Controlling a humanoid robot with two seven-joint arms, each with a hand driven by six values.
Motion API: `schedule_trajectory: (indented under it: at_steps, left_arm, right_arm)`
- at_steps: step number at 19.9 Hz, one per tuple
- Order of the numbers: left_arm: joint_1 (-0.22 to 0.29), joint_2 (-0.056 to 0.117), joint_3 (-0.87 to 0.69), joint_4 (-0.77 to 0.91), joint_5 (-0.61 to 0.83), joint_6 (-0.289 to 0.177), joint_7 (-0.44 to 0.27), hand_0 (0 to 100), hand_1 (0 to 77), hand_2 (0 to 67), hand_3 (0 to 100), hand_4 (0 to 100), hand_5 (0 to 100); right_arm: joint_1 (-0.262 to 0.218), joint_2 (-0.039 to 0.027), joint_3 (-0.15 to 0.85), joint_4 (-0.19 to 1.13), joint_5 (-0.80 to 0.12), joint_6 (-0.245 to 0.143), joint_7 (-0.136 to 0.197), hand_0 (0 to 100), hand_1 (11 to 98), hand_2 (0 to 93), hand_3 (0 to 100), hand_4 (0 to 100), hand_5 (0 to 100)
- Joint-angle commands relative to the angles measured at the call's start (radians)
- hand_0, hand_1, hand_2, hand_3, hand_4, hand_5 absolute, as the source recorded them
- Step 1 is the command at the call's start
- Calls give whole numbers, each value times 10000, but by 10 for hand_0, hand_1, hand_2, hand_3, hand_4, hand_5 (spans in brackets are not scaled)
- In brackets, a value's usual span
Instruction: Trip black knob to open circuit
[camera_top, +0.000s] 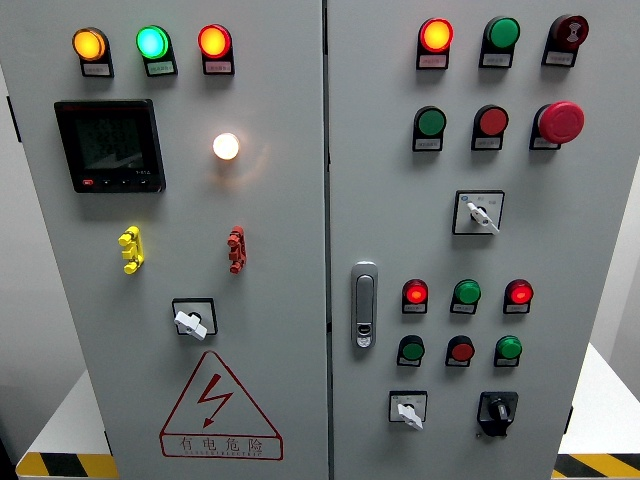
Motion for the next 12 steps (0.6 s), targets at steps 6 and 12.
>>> schedule_trajectory:
  at_steps: [6,12]
  left_arm:
    - [0,0,1,4,0,0,-1,0,34,128,214,67,16]
    - [0,0,1,4,0,0,-1,0,34,128,214,66,16]
  right_arm:
    - [-75,74,-863,3867,87,-1053,-9,685,413,59,259,173,293]
    - [-29,44,-1585,6337,71,-2051,-25,706,448,59,340,292,452]
